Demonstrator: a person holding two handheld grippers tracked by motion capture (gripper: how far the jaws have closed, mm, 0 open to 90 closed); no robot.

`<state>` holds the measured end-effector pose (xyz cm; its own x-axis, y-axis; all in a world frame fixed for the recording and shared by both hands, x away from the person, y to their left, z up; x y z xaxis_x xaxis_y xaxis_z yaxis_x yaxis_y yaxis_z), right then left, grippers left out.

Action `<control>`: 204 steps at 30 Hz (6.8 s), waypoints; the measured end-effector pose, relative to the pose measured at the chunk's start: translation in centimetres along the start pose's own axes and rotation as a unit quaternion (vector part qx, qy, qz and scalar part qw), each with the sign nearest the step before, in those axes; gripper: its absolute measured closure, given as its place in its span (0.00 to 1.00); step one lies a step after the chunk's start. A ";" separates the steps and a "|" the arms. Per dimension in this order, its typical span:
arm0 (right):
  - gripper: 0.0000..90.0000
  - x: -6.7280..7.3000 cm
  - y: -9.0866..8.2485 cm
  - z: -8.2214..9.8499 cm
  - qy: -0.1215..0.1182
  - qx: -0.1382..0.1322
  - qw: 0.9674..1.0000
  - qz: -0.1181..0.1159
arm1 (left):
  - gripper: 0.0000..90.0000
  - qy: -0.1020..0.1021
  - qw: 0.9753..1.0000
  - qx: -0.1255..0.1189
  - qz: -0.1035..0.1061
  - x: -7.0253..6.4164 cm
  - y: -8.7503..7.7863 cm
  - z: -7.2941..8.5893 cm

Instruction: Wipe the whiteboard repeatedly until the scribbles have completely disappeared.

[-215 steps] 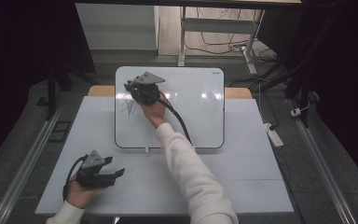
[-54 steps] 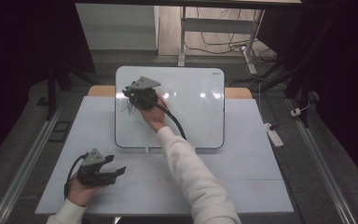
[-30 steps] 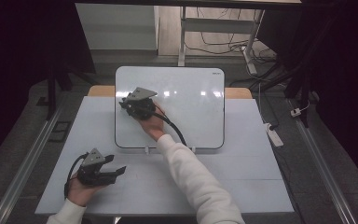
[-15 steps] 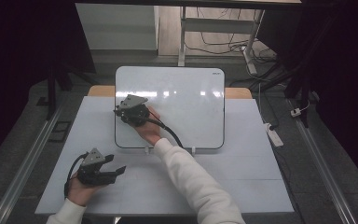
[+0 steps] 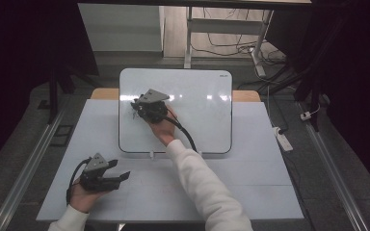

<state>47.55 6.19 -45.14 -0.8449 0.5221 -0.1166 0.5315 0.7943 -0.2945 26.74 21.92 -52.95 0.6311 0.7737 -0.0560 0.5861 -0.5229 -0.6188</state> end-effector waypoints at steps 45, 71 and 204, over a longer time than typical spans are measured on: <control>0.86 0.1 -1.0 0.3 -0.077 0.033 0.996 -0.015 | 0.34 -0.001 1.000 0.000 0.000 0.1 0.0 0.0; 0.86 -1.9 -0.8 -1.1 -0.042 0.016 0.999 0.020 | 0.34 -0.003 1.000 -0.004 -0.001 0.2 -0.2 0.1; 0.86 0.4 -6.3 2.1 -0.036 0.030 0.998 -0.036 | 0.34 -0.005 1.000 -0.016 -0.003 0.3 -0.2 -0.1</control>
<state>43.76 0.76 -45.29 -0.8843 0.4388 -0.1594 0.4659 0.8082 -0.3601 26.84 22.24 -52.73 0.6221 0.7805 -0.0611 0.6063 -0.5297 -0.5932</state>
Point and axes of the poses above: each handheld gripper's, and its own axes: y roughly forward along the jaws, z roughly out of its underside, x roughly to its left, the point moved 2 cm from there along y, roughly forward along the jaws, and after that the axes turned 3 degrees about y, right-handed, at the moved point
